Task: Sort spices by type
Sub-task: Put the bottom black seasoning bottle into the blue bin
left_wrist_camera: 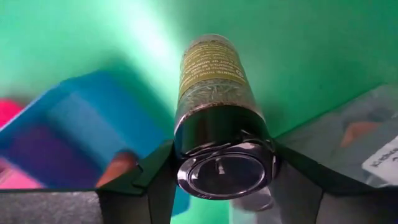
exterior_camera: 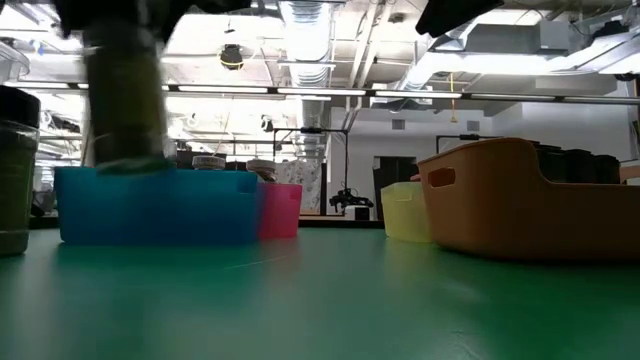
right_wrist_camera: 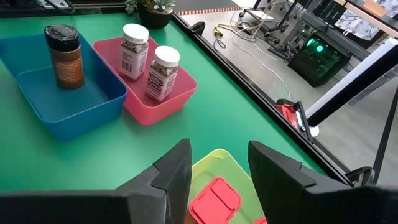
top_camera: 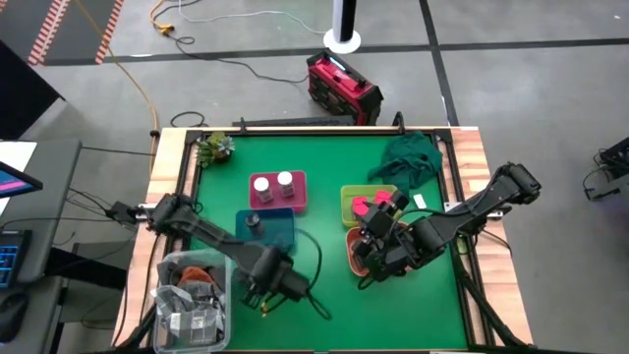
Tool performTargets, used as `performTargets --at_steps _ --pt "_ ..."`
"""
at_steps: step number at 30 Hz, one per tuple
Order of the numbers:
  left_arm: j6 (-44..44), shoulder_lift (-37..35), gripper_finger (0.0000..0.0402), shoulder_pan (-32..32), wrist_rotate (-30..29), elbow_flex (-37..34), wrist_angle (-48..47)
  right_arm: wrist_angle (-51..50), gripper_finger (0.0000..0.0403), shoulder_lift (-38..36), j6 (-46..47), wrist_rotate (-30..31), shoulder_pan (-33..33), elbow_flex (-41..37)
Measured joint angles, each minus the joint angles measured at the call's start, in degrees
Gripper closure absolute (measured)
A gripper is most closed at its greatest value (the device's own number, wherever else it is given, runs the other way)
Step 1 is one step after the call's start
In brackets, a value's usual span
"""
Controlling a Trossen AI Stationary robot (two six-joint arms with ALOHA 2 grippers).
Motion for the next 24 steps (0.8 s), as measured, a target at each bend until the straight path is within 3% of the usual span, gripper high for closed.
performTargets --at_steps 10,24 --pt "-1.4 -5.8 0.0198 10.0 -1.8 -0.4 0.1 0.0 0.0218 0.0 0.0 0.0 0.2 0.0" --pt "1.6 -12.4 0.0198 20.1 -1.7 -7.6 0.0 -0.3 0.0218 0.0 1.1 0.5 4.9 0.0"
